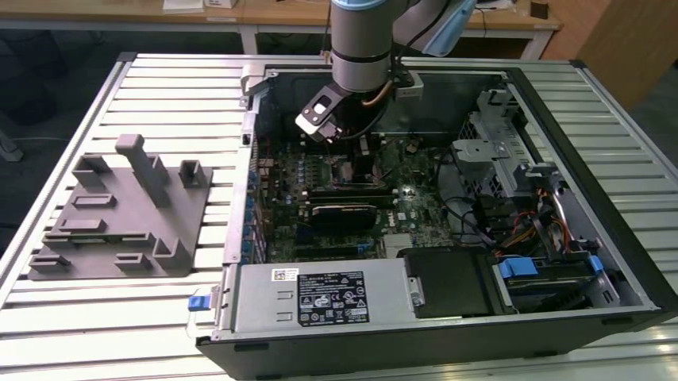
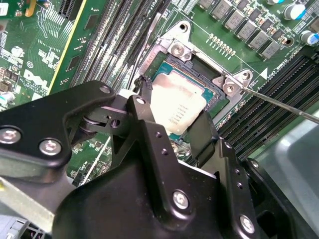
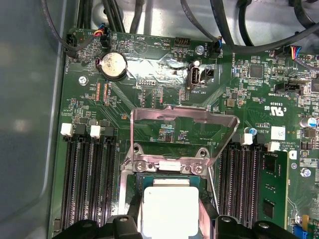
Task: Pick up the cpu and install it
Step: 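Place the cpu into insertion slot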
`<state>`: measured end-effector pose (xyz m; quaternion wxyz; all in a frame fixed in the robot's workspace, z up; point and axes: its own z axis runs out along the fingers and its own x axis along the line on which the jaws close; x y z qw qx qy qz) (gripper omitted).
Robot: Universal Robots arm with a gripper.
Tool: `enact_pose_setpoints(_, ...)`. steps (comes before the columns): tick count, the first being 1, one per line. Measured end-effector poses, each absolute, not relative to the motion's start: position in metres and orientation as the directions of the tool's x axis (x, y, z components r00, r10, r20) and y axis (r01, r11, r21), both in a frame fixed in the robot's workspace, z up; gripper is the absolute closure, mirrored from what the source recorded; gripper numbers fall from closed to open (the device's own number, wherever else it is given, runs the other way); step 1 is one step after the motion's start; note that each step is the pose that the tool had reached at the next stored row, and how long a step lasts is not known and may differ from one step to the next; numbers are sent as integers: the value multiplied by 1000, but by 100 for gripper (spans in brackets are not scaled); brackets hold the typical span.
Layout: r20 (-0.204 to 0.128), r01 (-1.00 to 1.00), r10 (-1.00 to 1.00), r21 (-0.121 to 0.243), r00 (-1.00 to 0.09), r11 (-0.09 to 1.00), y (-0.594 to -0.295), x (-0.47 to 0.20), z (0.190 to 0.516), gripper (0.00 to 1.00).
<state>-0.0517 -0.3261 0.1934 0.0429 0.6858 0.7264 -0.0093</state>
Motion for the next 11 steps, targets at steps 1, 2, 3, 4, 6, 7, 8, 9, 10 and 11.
enact_pose_setpoints(1, -75, 997, 996, 45, -56, 59, -326, -52, 193, 46)
enact_pose_setpoints(2, -75, 997, 996, 45, -56, 59, -326, -52, 193, 46)
enact_pose_setpoints(3, -75, 997, 996, 45, -55, 59, -326, -52, 193, 46)
enact_pose_setpoints(4, -75, 997, 996, 45, -55, 59, -326, -52, 193, 46)
enact_pose_setpoints(6, -75, 997, 996, 46, -55, 59, -326, -52, 194, 46)
enact_pose_setpoints(7, -75, 997, 996, 45, -56, 59, -326, -52, 194, 46)
enact_pose_setpoints(8, -75, 997, 996, 45, -56, 59, -326, -52, 195, 46)
enact_pose_setpoints(9, -75, 997, 996, 46, -55, 59, -326, -52, 195, 46)
enact_pose_setpoints(10, -75, 997, 996, 46, -55, 59, -326, -52, 195, 46)
enact_pose_setpoints(11, -75, 997, 996, 45, -55, 59, -326, -52, 195, 46)
